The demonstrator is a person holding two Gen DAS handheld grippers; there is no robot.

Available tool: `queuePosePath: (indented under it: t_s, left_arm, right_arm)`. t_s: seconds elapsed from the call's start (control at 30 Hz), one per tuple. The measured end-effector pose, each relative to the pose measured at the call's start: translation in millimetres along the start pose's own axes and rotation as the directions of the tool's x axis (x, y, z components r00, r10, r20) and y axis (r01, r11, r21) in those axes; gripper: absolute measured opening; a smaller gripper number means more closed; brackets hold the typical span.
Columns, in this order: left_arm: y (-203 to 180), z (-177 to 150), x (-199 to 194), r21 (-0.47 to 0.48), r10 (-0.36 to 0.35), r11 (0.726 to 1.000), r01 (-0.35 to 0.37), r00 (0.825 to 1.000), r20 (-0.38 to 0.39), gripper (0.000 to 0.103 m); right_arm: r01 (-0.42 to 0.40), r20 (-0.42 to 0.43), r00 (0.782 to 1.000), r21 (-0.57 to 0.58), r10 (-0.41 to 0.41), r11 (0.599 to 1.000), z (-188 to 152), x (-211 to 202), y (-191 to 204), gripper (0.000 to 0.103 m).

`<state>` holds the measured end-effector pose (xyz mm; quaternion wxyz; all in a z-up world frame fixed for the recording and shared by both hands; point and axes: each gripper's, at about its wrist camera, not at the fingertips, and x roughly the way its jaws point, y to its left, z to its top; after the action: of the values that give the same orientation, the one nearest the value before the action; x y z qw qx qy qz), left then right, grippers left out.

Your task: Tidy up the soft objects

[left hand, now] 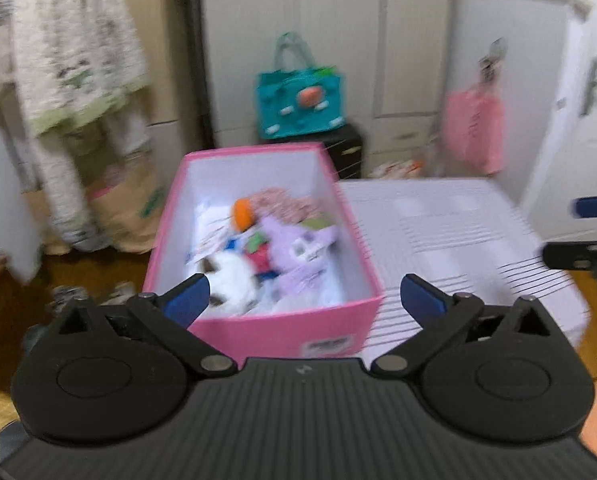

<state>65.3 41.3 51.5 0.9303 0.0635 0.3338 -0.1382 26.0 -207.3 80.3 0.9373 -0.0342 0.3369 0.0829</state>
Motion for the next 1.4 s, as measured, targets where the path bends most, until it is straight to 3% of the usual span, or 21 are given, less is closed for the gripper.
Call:
queuePosePath:
  t_s: [0.17,0.6,0.9,1.23,1.4]
  left_arm:
    - [-18,-5,7,0.054,0.049,0.998,-0.045,0.997,-0.066,0.103]
    - [-44,-24,-8,-0.001,0.050,0.999,-0.050,0.999,0.017,0.103]
    - [-59,-42,-6,-0.050,-0.034,0.998,0.033,0.999,-0.007,0.103]
    - [-65,-46,-5,-0.060,0.027,0.998,-0.025,0.999,0.042,0.103]
    - [-61,-41,-7,-0.063,0.030,0.998,-0.029,0.999,0.019,0.103]
  right_arm:
    - [0.009,0.029,1.000,0.034,-0.010,0.999,-9,-8,1,0.100]
    - [0.133,0.082,0.987,0.080,-0.140,0.988,-37,-26,0,0.100]
    - [0.168,0.089,0.980,0.122,-0.179,0.978,-57,-40,-4,0.100]
    - [0.207,0.083,0.973,0.113,-0.217,0.972,-64,-41,-6,0.100]
    - [0.232,0.060,0.969,0.093,-0.238,0.968,-54,-44,-6,0.100]
